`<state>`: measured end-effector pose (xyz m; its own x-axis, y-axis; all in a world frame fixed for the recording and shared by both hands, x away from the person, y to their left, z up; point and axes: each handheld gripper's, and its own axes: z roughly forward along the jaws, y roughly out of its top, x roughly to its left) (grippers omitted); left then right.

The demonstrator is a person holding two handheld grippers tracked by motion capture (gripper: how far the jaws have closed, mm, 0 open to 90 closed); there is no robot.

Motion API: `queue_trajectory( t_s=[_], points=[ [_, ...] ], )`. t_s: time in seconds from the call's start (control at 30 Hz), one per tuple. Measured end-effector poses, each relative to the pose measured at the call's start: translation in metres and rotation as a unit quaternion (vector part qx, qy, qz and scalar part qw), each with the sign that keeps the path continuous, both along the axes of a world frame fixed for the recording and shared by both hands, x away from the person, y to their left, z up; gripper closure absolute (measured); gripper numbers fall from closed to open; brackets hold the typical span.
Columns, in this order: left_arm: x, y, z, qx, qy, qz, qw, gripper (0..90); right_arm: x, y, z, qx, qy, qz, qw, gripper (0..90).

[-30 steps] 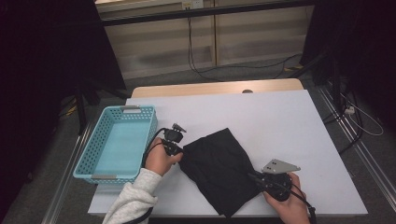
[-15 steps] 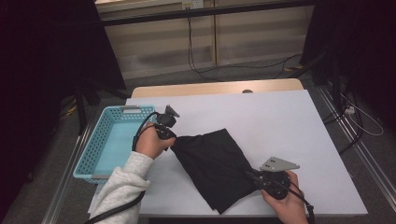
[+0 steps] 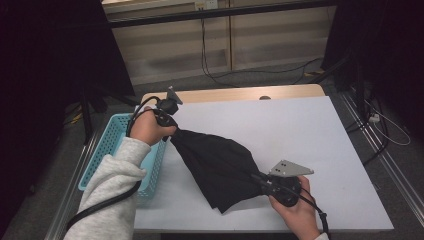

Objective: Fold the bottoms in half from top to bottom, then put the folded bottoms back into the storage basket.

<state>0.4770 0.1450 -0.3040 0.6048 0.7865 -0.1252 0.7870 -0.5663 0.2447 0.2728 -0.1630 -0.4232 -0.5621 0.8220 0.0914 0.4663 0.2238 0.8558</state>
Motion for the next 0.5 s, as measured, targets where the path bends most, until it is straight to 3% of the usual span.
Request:
queue_trajectory(
  t_s=[0.33, 0.5],
  points=[
    [0.014, 0.018, 0.037, 0.020, -0.005, 0.009, 0.9998, 84.1, 0.007, 0.027, 0.017, 0.020, -0.014, 0.021, 0.9995, 82.4],
    [0.021, 0.022, 0.050, 0.036, 0.004, 0.013, 0.9992, 84.1, 0.008, 0.038, 0.025, 0.021, -0.020, 0.032, 0.9991, 82.5]
  ],
)
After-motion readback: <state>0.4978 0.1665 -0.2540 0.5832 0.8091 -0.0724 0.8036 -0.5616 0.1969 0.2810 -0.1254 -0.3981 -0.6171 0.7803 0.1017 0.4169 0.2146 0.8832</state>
